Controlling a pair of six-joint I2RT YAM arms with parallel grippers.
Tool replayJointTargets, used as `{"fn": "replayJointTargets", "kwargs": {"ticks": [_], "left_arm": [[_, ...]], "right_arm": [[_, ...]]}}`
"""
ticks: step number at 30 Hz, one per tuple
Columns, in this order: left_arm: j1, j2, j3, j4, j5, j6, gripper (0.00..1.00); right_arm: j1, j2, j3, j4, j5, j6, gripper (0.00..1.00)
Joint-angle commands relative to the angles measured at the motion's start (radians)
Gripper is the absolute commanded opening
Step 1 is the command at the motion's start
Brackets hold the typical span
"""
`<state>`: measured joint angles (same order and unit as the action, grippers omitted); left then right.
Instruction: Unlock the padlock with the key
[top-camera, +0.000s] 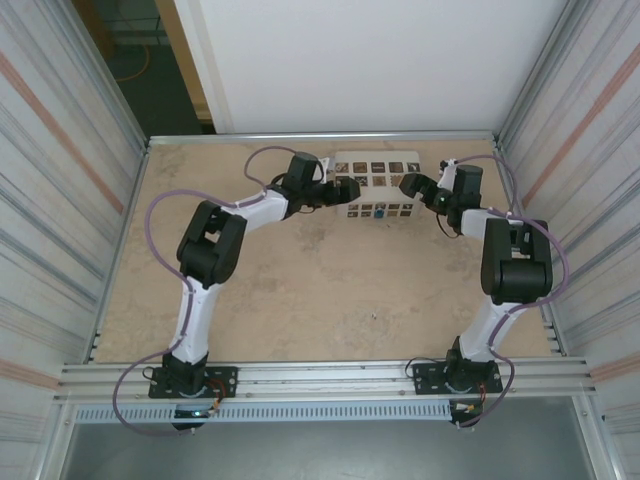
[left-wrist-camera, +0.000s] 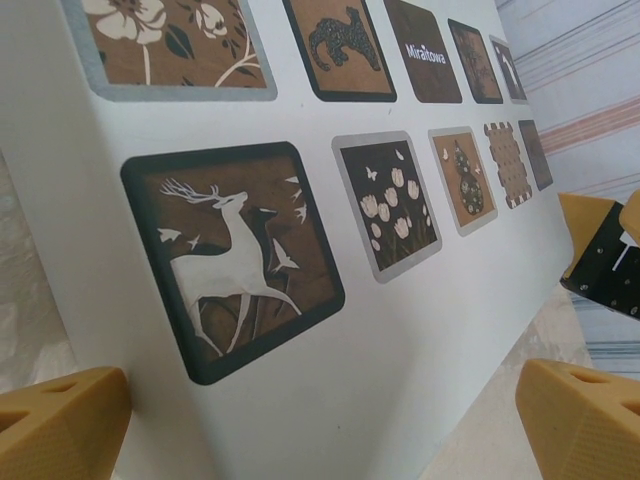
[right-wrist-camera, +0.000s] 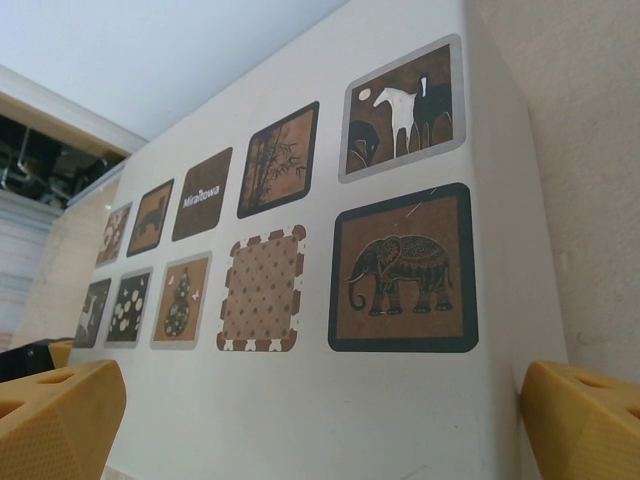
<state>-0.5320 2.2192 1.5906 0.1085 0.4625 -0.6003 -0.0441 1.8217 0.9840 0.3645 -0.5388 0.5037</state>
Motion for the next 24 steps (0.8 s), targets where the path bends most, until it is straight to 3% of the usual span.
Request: {"fn": "replayJointTargets", "kwargs": {"ticks": [1, 24], "left_arm": [[-0.026, -0.077, -0.037, 0.045, 0.053, 0.023, 0.99], [0.055, -0.474, -0.544, 0.084, -0.023, 0.038, 0.99]], "right_arm": [[0.073, -0.042, -0.024, -0.053, -0.092, -0.012, 0.99], [0.437, -0.177, -0.150, -0.118, 0.022, 0.050, 0.99]]}}
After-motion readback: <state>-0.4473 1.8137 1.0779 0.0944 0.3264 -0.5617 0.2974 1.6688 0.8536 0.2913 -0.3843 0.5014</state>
